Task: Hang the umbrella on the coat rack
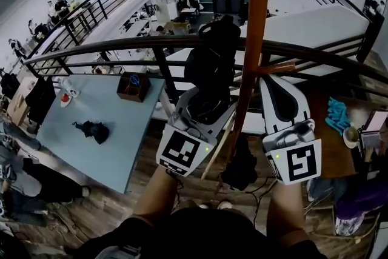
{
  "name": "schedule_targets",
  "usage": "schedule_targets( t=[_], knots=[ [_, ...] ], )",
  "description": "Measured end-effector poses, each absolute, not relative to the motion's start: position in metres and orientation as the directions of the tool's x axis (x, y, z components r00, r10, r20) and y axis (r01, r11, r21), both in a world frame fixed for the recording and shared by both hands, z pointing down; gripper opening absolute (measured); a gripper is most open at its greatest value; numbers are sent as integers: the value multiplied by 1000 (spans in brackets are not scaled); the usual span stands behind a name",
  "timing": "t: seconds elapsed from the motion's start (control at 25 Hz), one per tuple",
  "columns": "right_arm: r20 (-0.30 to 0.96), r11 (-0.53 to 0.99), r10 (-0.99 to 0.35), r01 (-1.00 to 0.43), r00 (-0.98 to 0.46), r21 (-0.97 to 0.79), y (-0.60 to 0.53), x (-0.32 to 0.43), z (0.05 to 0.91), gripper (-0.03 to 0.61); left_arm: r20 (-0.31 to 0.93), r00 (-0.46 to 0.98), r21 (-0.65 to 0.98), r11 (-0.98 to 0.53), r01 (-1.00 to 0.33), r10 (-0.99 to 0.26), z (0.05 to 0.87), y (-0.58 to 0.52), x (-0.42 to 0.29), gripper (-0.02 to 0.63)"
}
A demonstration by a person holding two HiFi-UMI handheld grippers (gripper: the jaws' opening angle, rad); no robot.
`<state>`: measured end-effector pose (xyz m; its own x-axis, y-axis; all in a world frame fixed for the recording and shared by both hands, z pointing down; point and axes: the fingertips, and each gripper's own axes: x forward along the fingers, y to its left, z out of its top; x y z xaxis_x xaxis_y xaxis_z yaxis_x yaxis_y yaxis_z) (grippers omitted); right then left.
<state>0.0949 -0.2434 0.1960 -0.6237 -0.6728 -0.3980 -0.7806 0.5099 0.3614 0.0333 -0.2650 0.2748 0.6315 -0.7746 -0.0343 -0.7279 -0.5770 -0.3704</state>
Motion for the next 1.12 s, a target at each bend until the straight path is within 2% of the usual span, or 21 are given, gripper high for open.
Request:
schedule_targets(
  t=[0.28,1.12],
  knots=[
    [-440,515,-643,-779,-627,358,-246,104,164,29,-58,617,-397,-549,-735,-785,250,-271,31,229],
    [-448,389,-736,-858,-508,334,-280,102,133,29,-108,739,-439,-635,-635,-665,187,-322,24,229]
  ],
)
